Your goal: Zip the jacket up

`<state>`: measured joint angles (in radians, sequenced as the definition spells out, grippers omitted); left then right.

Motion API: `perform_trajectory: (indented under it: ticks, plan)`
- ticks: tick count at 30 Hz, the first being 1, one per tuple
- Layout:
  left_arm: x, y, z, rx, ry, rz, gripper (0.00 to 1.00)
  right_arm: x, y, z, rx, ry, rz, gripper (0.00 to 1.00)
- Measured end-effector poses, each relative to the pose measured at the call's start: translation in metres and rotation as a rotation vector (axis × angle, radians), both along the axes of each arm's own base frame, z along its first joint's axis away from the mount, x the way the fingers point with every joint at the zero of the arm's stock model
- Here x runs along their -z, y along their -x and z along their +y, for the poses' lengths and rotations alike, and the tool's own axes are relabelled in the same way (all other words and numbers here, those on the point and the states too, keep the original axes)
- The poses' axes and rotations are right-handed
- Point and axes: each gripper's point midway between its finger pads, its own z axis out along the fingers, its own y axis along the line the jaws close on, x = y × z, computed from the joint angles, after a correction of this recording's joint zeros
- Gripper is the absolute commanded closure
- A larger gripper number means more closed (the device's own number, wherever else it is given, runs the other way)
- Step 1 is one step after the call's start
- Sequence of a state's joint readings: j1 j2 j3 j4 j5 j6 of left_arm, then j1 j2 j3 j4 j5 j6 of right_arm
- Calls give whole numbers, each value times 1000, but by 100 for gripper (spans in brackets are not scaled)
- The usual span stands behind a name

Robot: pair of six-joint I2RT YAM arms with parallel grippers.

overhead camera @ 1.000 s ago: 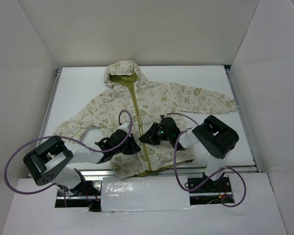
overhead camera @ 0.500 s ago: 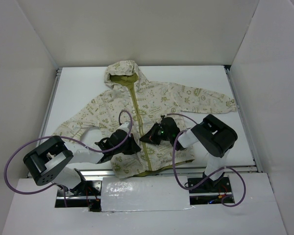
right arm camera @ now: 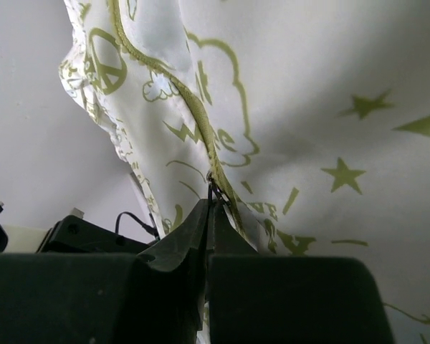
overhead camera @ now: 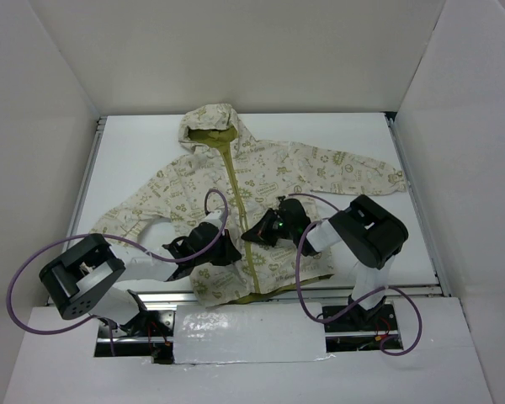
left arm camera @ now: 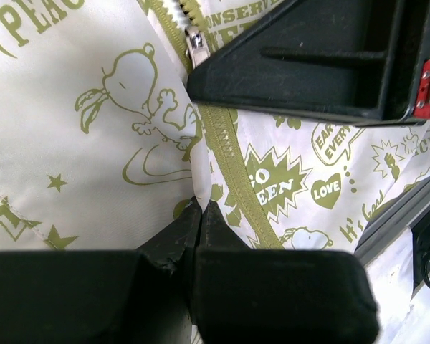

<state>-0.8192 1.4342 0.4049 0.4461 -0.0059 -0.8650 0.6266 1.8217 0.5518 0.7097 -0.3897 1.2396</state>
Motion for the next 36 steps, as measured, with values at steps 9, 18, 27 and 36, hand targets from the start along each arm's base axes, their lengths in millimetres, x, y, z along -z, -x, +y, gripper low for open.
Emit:
perform_trajectory:
  ticks: [9,18,27,36]
  plan:
    - [-4,-3,-2,5,16,-17,100,-18,-24,2,5,-63,-81,100]
    - [-6,6,-8,81,47,-39,100,-35,-70,-1,28,-132,-143,100]
    - [-14,13,-17,152,81,-79,100,-46,-94,-2,24,-145,-136,100]
    - [-16,33,-23,228,79,-89,100,-79,-155,15,32,-137,-192,100]
